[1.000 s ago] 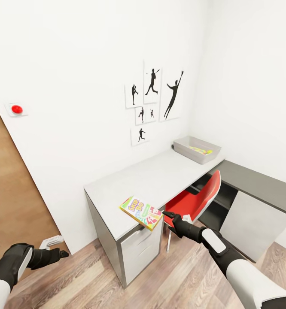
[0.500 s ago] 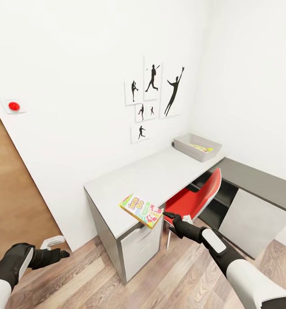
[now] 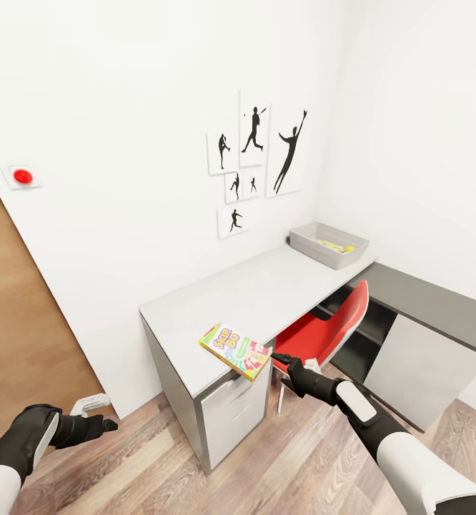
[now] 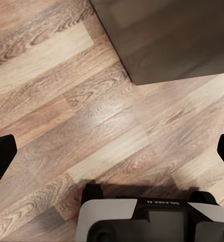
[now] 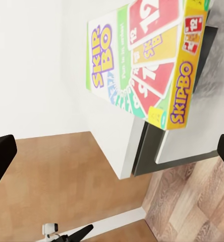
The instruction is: Put all the toys in the child's room - the three board games (two on the bed and one on the table), the two jigsaw puzzles on the table, and the tennis ball on the table - inside the toy box on the table in the child's room.
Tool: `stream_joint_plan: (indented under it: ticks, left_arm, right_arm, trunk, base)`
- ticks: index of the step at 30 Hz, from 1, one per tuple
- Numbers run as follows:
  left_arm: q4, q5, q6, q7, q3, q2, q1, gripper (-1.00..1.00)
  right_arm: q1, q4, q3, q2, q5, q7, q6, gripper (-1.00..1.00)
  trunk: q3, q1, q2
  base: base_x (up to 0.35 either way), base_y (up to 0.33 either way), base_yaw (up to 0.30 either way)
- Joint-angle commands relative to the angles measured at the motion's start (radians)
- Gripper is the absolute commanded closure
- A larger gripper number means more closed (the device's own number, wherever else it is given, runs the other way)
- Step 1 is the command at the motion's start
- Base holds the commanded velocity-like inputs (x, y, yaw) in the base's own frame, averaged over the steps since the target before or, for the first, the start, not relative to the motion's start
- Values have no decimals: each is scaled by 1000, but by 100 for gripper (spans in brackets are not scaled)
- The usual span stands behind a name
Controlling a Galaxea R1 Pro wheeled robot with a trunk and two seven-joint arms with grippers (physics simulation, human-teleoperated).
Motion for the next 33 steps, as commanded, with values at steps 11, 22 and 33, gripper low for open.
stream_joint_plan:
  ticks: [11,22,33]
  left_arm:
    - [-1,-11,3,-8,5,-1,-1,-100]
    - [-1,-11,3,-7,5,-1,-1,-100]
    - [-1,-11,3,-7,5,-2,-1,-100]
  right_arm:
    - [3,0,3,-2,-2,14,-2,-100]
    - [4,0,4,-2,-2,18,-4,-100]
    - [10,0,3,-1,-2,19,-10,-100]
  trunk:
    - [-37,43,-80]
    - [-71,85,-157]
    - [-106,127,-234]
  base:
    - [0,0,0]
    - [0,0,0]
    - [0,0,0]
